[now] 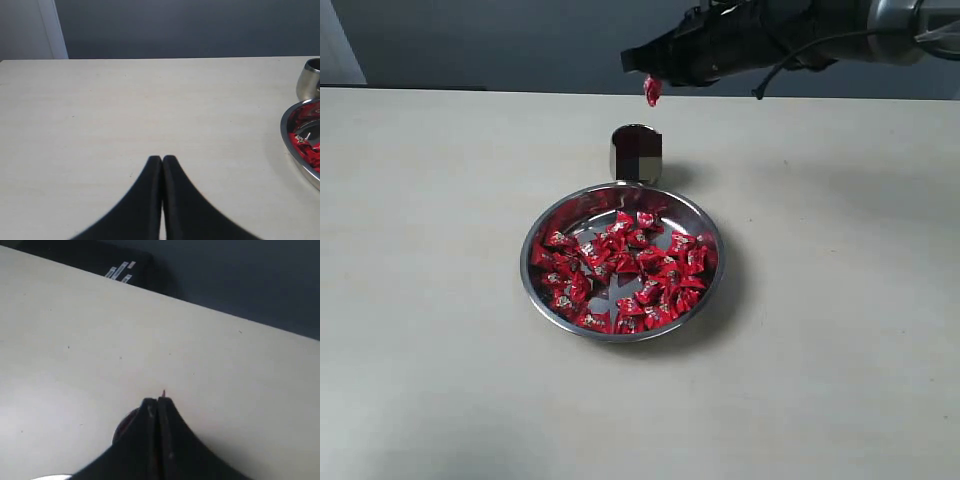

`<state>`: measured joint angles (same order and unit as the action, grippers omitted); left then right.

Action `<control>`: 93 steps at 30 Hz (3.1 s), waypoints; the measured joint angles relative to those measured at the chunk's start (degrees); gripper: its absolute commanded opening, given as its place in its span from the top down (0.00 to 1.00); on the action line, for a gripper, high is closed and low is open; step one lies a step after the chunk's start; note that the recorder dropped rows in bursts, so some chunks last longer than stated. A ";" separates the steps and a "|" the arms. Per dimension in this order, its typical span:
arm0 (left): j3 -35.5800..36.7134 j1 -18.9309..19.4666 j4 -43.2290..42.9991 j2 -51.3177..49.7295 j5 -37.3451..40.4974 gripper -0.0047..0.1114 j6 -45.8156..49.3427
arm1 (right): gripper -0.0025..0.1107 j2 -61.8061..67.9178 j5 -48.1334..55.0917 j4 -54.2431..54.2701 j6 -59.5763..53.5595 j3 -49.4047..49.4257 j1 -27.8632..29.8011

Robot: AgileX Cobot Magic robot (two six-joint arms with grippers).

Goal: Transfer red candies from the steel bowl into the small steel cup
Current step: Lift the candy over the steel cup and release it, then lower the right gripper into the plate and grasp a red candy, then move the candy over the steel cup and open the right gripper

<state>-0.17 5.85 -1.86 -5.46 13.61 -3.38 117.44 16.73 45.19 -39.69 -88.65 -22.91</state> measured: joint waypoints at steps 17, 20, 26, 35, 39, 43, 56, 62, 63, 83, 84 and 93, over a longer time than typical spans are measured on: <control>0.00 0.00 0.00 0.00 0.00 0.96 0.00 | 0.75 3.49 -0.22 2.81 -0.36 -0.10 0.00; 0.00 0.00 0.00 0.00 0.00 0.96 0.00 | 0.75 3.49 -0.31 2.81 -0.48 -0.10 0.00; 0.00 0.00 0.00 0.00 0.00 0.96 0.00 | 0.75 3.39 13.99 3.66 -0.69 -0.10 -0.12; 0.00 0.00 0.00 0.00 0.00 0.96 0.00 | 0.55 4.21 31.01 -6.76 -6.42 -0.10 -7.11; 0.00 0.00 0.00 0.00 0.00 0.96 0.00 | 0.55 5.49 27.38 -10.04 -4.94 -0.10 -7.56; 0.00 0.00 0.00 0.00 0.00 0.96 0.00 | 0.55 6.69 20.89 -13.82 1.60 -0.10 -7.46; 0.00 0.00 0.00 0.00 0.00 0.96 0.00 | 0.55 9.45 13.38 -14.66 3.97 -0.10 -7.46; 0.00 0.00 0.00 0.00 0.00 0.96 0.00 | 0.55 11.09 12.38 -14.55 5.41 -0.10 -7.46; 0.00 0.00 0.00 0.00 0.00 0.96 0.00 | 0.55 11.22 12.38 -14.55 5.48 -0.10 -7.46; 0.00 0.00 0.00 0.00 0.00 0.96 0.00 | 0.97 7.57 12.93 -14.55 6.39 -0.10 -7.46; 0.00 0.00 0.00 0.00 0.00 0.96 0.00 | 0.97 6.56 12.79 -14.55 6.39 -0.10 -7.46; 0.00 0.00 0.00 0.00 0.00 0.96 0.00 | 0.97 0.89 0.01 -16.18 6.39 -0.10 -7.36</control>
<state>-0.17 5.85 -1.86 -5.46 13.61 -3.38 118.32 16.74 29.01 -33.30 -88.75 -30.26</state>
